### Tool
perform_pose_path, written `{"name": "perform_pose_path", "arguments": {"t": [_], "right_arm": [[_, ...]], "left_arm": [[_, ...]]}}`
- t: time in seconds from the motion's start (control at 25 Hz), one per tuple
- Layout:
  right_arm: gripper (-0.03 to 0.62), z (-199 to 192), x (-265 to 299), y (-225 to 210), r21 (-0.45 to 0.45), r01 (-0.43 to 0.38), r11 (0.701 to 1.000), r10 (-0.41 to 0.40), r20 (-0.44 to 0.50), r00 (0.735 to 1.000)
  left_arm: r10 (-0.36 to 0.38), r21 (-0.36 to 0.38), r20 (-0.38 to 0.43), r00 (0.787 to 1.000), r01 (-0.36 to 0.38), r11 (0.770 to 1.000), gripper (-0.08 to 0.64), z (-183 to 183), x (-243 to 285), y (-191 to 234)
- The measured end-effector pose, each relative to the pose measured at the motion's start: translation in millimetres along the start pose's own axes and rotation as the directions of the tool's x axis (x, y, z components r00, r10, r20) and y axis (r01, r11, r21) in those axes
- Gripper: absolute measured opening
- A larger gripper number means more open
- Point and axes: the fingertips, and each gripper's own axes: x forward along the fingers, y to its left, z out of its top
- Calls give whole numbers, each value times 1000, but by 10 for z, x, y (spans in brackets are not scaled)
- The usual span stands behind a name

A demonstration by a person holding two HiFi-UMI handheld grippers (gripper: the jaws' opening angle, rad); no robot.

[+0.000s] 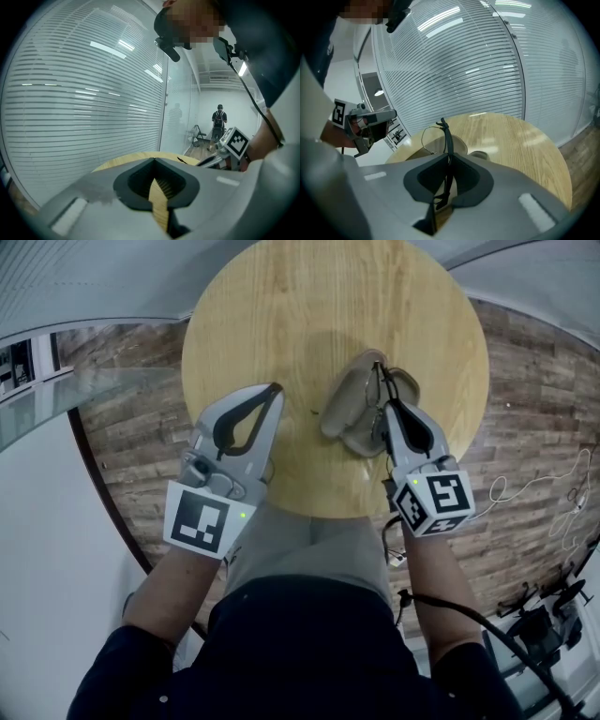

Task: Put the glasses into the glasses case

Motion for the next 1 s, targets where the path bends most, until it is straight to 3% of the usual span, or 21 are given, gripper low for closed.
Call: {"name": "perform_pose_path", "arguments": {"t": [0.56,1.0], "right_arm": [[38,-163,46,-110,-49,99,994,-104,-113,988],[43,-169,119,14,-95,143,985,-153,-113,982]], "left_arm": [[14,-6,2,1000,-14,1000,0,-23,-94,19],[23,-9,-2,1000,-23,1000,0,-108,-239,133]]}}
